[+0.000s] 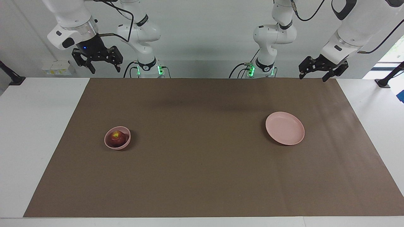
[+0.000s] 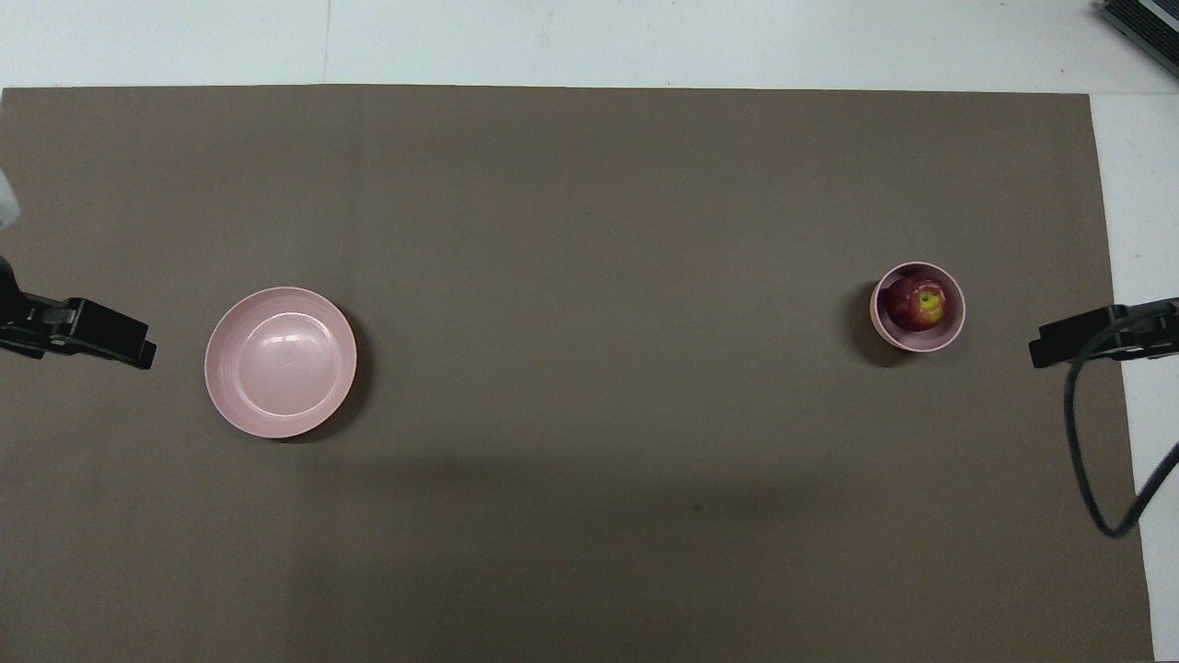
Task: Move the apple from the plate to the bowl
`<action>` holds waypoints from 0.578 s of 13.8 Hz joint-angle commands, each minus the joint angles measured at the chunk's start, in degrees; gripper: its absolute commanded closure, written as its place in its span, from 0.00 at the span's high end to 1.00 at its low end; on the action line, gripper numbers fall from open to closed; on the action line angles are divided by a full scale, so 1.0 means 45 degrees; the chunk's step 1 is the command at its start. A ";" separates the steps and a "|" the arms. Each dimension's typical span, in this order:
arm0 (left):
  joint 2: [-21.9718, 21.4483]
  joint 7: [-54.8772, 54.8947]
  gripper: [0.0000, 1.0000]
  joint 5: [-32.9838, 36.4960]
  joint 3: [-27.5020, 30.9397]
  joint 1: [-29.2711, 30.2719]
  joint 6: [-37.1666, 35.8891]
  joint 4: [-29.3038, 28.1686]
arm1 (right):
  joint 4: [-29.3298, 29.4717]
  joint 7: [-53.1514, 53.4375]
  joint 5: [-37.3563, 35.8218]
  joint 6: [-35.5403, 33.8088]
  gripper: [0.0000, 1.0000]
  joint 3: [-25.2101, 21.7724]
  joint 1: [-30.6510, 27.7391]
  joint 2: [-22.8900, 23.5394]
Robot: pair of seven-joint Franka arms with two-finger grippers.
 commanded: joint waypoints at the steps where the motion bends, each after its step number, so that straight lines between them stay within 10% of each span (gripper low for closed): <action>1: -0.0209 0.0151 1.00 0.0099 -0.0043 0.0094 -0.0150 -0.0101 | 0.0079 -0.0373 0.0081 0.0190 1.00 0.0069 -0.0151 -0.0038; 8: -0.0209 0.0151 1.00 0.0118 -0.0043 0.0094 -0.0150 -0.0101 | 0.0000 -0.0314 0.0335 0.0484 1.00 0.0069 -0.0150 -0.0136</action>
